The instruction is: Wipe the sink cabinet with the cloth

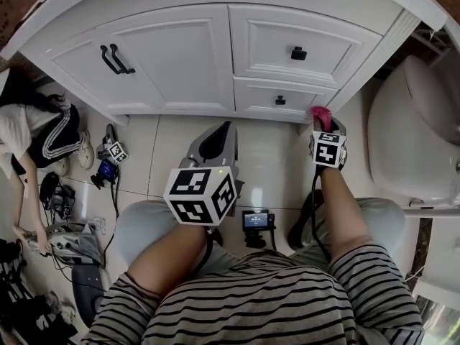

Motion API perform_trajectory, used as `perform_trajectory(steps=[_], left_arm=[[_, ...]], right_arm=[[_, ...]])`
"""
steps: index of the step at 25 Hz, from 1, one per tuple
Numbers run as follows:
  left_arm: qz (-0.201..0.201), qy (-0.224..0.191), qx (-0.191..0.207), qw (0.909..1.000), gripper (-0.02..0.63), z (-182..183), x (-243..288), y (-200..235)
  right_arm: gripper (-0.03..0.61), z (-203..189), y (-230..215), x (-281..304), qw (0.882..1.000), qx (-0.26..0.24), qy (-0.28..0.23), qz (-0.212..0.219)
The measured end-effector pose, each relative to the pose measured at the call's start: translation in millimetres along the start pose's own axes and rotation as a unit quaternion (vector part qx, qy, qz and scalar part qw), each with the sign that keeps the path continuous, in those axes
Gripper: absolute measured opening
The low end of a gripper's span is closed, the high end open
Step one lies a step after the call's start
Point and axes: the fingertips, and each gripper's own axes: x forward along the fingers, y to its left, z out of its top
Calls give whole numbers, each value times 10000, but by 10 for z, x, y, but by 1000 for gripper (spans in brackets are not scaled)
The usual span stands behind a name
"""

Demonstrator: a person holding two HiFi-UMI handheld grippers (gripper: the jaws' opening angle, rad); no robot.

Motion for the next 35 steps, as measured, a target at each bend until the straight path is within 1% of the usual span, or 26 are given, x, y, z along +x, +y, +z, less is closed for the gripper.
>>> perform_trajectory(steps=[2,3,5,6,8,9,11,13,15,16,19,20,23,24,28,30,33,35], left_arm=[[90,-9,172,9998,-6,8,5,5],[135,-38,283,9995,-6,27,6,2],[236,-146,547,9981,-6,99,-6,-10],[292,-215,687,9970,-6,147,-27,-17],[393,-382,936,9941,-6,251,-115,-38],[437,-487,1025,9926,-6,300,-182,-53],[525,-728,1163,9892,-6,399,-331,-87],[605,-948,1385,9840,-6,518,-449,-128],[662,-1114,1631,9781,-6,618,-539,-166],[675,-1167,1651,9770,-6,632,-578,-172],[624,-1124,1333,9827,-6,540,-608,-154],[600,-1094,1296,9837,-6,514,-594,-162],[577,-1083,1455,9817,-6,485,-584,-234],[547,-1065,1435,9824,-6,465,-592,-260],[418,-977,1135,9878,-6,385,-612,-323],[394,-989,1168,9874,-6,367,-637,-368],[408,-1011,1370,9846,-6,365,-665,-403],[436,-977,1381,9846,-6,330,-683,-382]], right_arm=[[101,349,-61,-330,9990,360,-253,83],[101,586,-83,-552,9969,604,-475,179],[101,1127,-75,-1107,9865,1054,-1117,567],[101,1380,-56,-1414,9789,1153,-1487,801],[100,1718,-45,-1981,9638,1084,-2162,1122],[100,1785,-61,-2201,9575,1003,-2431,1187],[97,1743,-113,-2469,9486,931,-2782,1189],[95,1597,-139,-2541,9457,1087,-2829,1174],[94,1509,-105,-2528,9460,1305,-2699,1233],[94,1510,-67,-2532,9458,1308,-2684,1279],[94,1559,29,-2598,9420,1136,-2830,1399],[94,1560,34,-2613,9410,1130,-2862,1408],[94,1530,13,-2622,9405,1213,-2858,1382],[94,1515,13,-2633,9405,1247,-2842,1384],[94,1484,66,-2734,9383,1313,-2864,1425],[94,1465,114,-2790,9374,1280,-2896,1447],[94,1452,155,-2833,9382,1171,-2927,1429],[94,1416,161,-2840,9396,1161,-2896,1404]])
